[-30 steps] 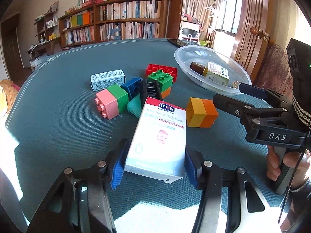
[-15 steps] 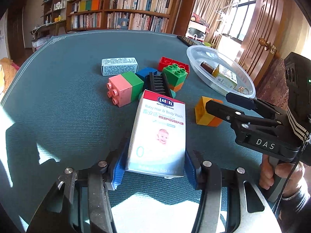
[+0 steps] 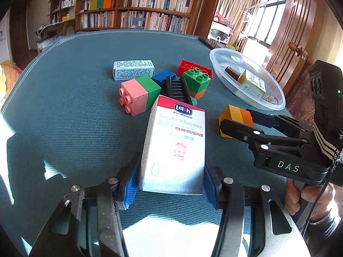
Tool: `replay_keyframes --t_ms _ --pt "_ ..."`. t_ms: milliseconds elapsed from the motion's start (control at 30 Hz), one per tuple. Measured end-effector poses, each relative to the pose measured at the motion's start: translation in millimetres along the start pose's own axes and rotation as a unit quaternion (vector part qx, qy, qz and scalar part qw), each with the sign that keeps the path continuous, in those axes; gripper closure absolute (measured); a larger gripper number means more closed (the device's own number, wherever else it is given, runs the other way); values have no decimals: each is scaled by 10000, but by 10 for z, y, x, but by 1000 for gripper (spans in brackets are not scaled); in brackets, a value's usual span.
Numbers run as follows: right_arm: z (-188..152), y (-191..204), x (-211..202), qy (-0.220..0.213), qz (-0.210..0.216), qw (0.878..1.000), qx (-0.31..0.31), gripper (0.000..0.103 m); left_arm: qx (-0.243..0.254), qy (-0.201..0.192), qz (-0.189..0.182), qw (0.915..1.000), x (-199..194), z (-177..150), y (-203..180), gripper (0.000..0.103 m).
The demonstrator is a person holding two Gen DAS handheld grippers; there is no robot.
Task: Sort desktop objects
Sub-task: 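Grasp the orange-and-yellow block with right tool while left tool holds the baby wash box, then carry the block into the bowl with right tool while left tool carries the baby wash box there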
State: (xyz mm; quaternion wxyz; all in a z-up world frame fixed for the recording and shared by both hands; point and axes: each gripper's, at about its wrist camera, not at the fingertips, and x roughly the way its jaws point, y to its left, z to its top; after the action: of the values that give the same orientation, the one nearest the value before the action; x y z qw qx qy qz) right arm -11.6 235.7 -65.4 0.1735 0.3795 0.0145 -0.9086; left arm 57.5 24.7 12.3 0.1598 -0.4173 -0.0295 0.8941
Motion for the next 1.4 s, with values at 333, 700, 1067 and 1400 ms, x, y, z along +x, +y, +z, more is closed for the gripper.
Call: replay_keyframes --t_ms 333,700,1067,1400 --pt "-20 -43 -60 -98 88 9999 99 49 152 -135 190 9996 -45 -1 -80 48" --pt "59 -89 -303 -538 62 9983 203 49 391 -314 191 9986 -124 34 -265 50" --pt "211 -387 -380 -814 -51 9946 640 49 405 -512 171 9977 -228 130 -335 52" --pt "287 -775 -349 -945 -402 9894 1028 50 468 -592 100 9971 -222 212 -450 53"
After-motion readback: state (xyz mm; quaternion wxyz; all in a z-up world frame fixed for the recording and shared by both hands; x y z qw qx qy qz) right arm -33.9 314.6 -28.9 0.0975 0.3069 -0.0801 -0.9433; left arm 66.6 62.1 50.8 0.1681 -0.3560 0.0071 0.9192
